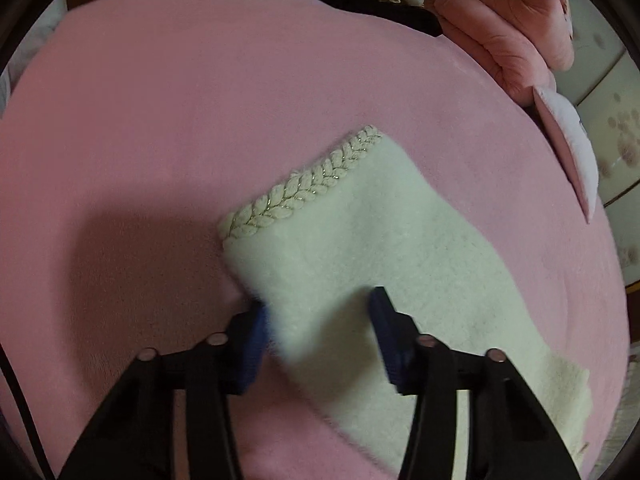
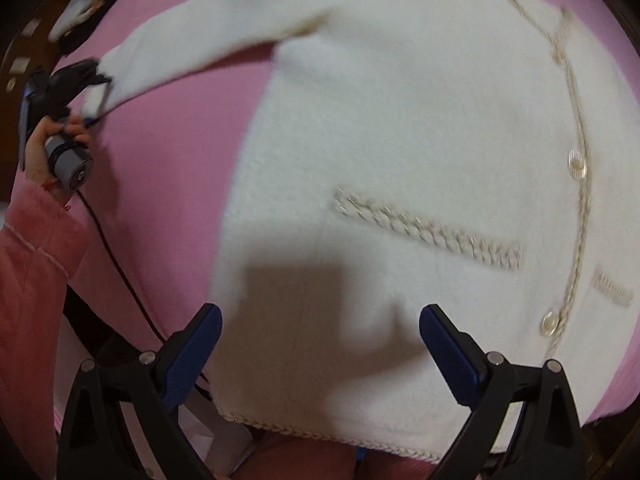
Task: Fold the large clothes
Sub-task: 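Grasp the cuff of one cardigan sleeve with the left gripper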
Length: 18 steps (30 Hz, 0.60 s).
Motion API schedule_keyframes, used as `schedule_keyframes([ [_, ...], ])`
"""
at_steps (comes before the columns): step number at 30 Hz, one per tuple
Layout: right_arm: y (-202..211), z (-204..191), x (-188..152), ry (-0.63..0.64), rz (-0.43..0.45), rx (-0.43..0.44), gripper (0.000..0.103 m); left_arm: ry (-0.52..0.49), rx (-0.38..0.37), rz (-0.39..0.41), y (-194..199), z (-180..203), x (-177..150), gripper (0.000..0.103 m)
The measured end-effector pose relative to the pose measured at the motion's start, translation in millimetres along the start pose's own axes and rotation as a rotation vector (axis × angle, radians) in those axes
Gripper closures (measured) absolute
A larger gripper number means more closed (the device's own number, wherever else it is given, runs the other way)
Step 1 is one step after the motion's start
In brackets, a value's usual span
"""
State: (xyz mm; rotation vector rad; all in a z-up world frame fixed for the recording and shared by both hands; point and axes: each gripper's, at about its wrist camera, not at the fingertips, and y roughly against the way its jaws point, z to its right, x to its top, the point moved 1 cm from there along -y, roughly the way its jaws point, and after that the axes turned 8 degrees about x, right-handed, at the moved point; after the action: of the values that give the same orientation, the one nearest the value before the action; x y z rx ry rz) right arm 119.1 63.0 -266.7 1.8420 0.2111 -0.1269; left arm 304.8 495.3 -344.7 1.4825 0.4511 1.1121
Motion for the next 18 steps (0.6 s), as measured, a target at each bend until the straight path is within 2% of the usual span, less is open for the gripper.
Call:
schedule_keyframes([
  [2, 5.8, 14.1, 2.9, -0.035, 0.011, 0.006, 0.007, 0.014, 0.008, 0.027, 3.0, 0.6, 3.1, 0.083],
  [4, 16.6, 28.0, 6.9, -0.057, 0.046, 0.006, 0.008, 0.054, -0.015, 0.063, 17.6, -3.3, 0.0, 0.092],
  [7, 34.7, 45.9, 13.1, -0.072, 0.113, 0.001, 0.008, 0.134, -0.143, 0.127, 45.1, -7.6, 3.0, 0.096],
  [9, 48.4, 58.1, 17.2, -0.063, 0.164, -0.028, 0.008, 0.134, -0.182, 0.143, 60.7, -1.7, 2.2, 0.098],
  [12, 66.4, 73.8, 20.2, -0.060, 0.227, -0.057, 0.009, 0.057, -0.286, 0.190, 102.5, 27.1, -6.7, 0.099],
  [14, 78.7, 86.6, 21.5, -0.085, 0.258, -0.062, 0.009, -0.018, -0.313, 0.226, 130.6, 46.1, -18.3, 0.099],
  [16, 89.5, 96.2, 22.4, -0.117, 0.277, -0.052, 0.009, -0.098, -0.263, 0.263, 146.3, 70.2, -24.1, 0.099],
  [18, 93.0, 109.5, 22.9, -0.139, 0.293, -0.050, 0.009, -0.118, -0.171, 0.228, 143.7, 89.3, -32.8, 0.095],
])
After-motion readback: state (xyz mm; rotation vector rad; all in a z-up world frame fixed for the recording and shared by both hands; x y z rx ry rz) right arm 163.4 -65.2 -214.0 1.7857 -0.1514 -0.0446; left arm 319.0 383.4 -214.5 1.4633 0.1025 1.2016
